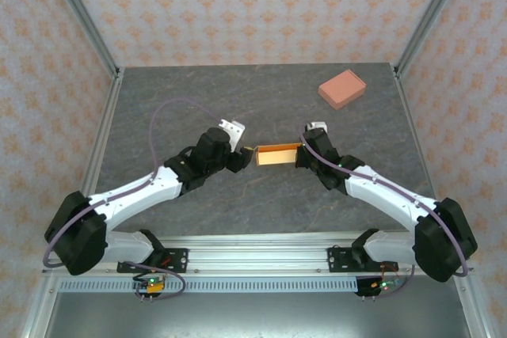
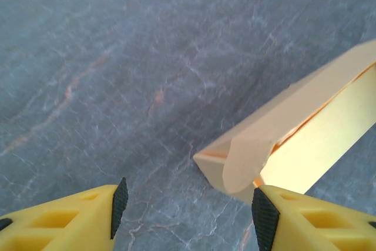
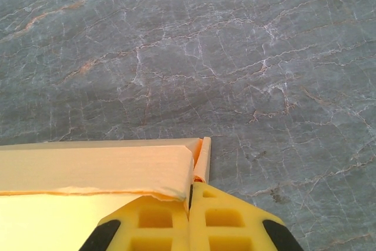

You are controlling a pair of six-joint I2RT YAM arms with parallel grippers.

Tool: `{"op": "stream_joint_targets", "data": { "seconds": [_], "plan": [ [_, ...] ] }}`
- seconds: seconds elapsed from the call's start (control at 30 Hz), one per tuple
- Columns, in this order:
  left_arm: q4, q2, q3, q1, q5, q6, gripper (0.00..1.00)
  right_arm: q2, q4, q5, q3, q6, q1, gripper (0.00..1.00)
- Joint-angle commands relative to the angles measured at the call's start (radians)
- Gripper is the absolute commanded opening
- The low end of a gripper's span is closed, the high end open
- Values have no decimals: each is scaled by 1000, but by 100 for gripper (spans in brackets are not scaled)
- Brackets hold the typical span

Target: Fold the paper box

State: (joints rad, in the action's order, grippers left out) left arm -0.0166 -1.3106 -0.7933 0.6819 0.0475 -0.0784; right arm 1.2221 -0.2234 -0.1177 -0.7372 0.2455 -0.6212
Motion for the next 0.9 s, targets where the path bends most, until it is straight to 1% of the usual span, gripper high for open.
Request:
{"op": "stream_joint_targets", "data": {
  "seconds": [0.0, 0.07, 0.13, 0.17, 0.27, 0.33, 0.5, 0.6, 0.77, 0.83, 0.87],
  "plan": [
    [69, -33, -9, 21, 63, 45, 61, 19, -32, -43, -24, 32, -6, 4],
    [86, -41, -1, 47, 96, 80, 61, 26, -33, -45, -29, 36, -6, 4],
    [116, -41, 12, 73, 92, 88, 63, 33, -30, -43, -29, 44, -7, 4],
    [129, -44, 18, 80, 82, 81, 63, 37, -29, -43, -28, 46, -7, 4],
    [134, -74, 6, 85, -1, 24, 62, 49, -21, -38, -25, 56, -6, 4],
    [111, -107, -23, 86, -56, -14, 57, 55, -15, -37, -21, 59, -7, 4],
    [64, -169, -92, 88, -99, -51, 40, 70, -11, -39, -19, 61, -6, 4],
    [42, -188, -124, 89, -116, -66, 35, 77, -6, -37, -19, 66, -6, 4],
    [8, -193, -170, 79, -29, -11, 37, 92, -8, -41, -25, 64, -6, 4],
    [-16, -199, -187, 62, 24, 14, 46, 98, -8, -43, -28, 64, -7, 4],
    [-37, -195, -198, 48, 53, -1, 49, 104, -8, -45, -31, 63, -7, 4]
  ]
}}
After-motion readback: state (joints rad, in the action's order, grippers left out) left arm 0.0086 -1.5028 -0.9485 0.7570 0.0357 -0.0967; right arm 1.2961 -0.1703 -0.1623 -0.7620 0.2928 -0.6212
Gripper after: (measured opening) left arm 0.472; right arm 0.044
